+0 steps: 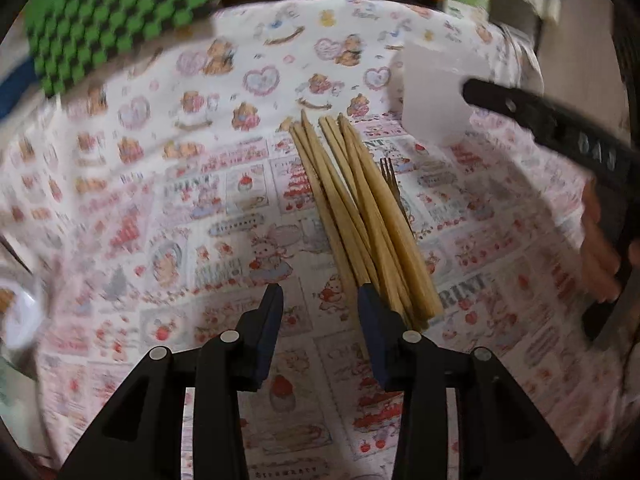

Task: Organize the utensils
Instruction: 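Lower the left tool over the bamboo chopstick pile beside the cup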

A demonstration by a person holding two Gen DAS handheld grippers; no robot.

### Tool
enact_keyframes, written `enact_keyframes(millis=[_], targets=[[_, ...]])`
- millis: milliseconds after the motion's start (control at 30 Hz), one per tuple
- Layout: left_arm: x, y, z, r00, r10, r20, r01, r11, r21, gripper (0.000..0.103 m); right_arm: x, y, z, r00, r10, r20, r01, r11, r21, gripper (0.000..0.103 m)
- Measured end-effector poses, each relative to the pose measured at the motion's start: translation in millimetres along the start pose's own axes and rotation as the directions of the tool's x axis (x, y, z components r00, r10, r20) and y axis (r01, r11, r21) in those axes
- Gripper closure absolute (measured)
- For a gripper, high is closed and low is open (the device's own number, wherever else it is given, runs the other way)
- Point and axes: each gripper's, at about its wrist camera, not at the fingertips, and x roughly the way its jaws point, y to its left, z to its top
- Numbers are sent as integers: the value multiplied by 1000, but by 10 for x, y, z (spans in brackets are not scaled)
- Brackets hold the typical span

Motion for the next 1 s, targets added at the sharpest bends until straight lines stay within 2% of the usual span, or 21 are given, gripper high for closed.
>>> enact_keyframes(millis=[67, 100, 267, 367, 567, 700, 833, 933, 1000], targets=[[-19, -79, -12, 999, 46, 15, -47, 997, 56, 66, -12, 14, 1, 1000, -4, 5, 4, 1000, -6, 24], [-22, -74, -9, 999, 49, 14, -50, 997, 56, 66, -18, 29, 0, 1000, -11, 9, 11, 1000, -16, 24], [-20, 58, 42, 1000, 14, -25, -15, 1000, -13, 64, -7, 19, 1, 1000, -8, 1, 8, 1000, -13, 24], [-7, 135, 35, 998, 55, -35, -57, 997, -47, 69, 1, -10, 2, 1000, -17, -1, 17, 1000, -5, 24], [-50, 178, 45, 999, -45, 13, 46, 996, -78, 69, -3, -41, 12, 1000, -19, 1, 19, 1000, 9, 24], [2, 131, 19, 990, -136, -33, 132, 986, -97, 69, -1, -43, 13, 1000, -20, -2, 20, 1000, 11, 24], [-24, 68, 20, 994, -107, -25, 105, 990, -91, 70, -7, -56, 21, 1000, -26, -3, 26, 1000, 16, 24], [-5, 47, 0, 992, -118, -34, 115, 989, -93, 71, -4, -65, 18, 1000, -31, -1, 31, 999, 21, 24], [3, 13, 6, 996, -84, -23, 81, 992, -91, 71, 2, -73, 18, 999, -33, -4, 33, 999, 23, 24]])
